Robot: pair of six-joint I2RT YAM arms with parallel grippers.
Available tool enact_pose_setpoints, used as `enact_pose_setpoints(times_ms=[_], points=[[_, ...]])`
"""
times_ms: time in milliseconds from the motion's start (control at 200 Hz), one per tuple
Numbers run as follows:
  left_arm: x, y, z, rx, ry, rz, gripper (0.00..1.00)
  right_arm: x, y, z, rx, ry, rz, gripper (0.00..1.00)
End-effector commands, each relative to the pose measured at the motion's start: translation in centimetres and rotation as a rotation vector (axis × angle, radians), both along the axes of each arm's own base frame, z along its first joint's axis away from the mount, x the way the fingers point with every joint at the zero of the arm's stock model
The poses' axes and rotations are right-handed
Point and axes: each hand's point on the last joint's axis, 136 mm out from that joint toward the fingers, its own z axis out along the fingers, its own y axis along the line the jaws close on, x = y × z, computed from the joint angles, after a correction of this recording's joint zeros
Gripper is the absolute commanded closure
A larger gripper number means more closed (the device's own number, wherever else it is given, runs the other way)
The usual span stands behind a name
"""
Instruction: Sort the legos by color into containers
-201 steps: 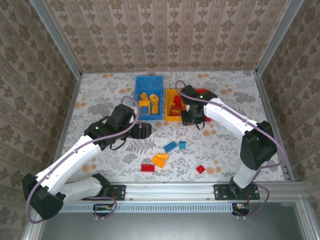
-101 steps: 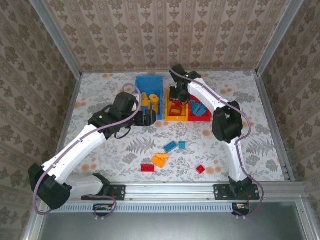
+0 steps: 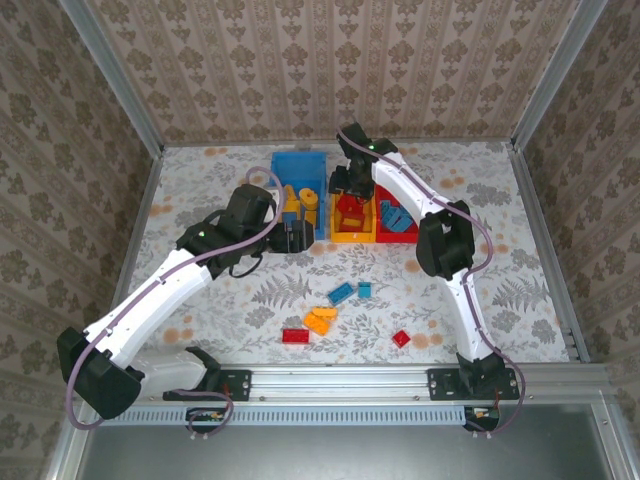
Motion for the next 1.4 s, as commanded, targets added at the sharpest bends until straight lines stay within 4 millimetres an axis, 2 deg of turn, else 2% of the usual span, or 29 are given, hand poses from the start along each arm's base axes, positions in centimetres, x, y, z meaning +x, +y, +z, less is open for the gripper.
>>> enact_pose_setpoints(times_ms=[0,145,245,350,520,600,715,915,1110,1280,1395], points=[[-0.3,0.0,-0.2,0.011,0.012,-0.024,0.15,-0.5,-0.2,4.4,0.042,-0.054,-0.003,0.46],[-1.1,-0.5,-1.8,0.058,0.043,-0.107,0.16,-2.4,-1.4,8.7,0.028,-0.154,-0.002,0.51],[-2.6,-0.9,-4.4,0.152,0.089,-0.238,0.17,-5.8,-2.6,10.3,0.029,-0.224,0.014,0.51],[-5.3,-1.4,-7.5,0.293,0.116,-0.429,0.17,-11.0,-3.1,9.6,0.031,-0.26,0.099,0.47],[-10.2,-2.2,-11.5,0.537,0.068,-0.753,0.16,-20.2,-3.3,5.6,0.07,-0.199,0.246,0.37],[-10.9,-2.4,-13.2,0.627,0.052,-0.836,0.14,-23.4,-4.2,5.3,0.094,-0.186,0.247,0.35],[-11.0,-3.5,-15.0,0.668,0.05,-0.901,0.13,-26.5,-5.8,4.9,0.128,-0.167,0.208,0.32],[-11.4,-5.3,-17.2,0.713,0.07,-0.987,0.14,-29.8,-7.8,4.6,0.164,-0.148,0.152,0.29],[-10.8,-6.0,-18.7,0.737,0.097,-0.983,0.18,-31.1,-8.6,5.3,0.188,-0.154,0.134,0.29],[-11.0,-7.3,-19.1,0.694,0.13,-0.986,0.3,-31.5,-8.8,5.3,0.186,-0.147,0.133,0.29],[-11.3,-7.1,-19.8,0.698,0.163,-0.974,0.43,-31.5,-8.8,5.4,0.185,-0.149,0.134,0.3]])
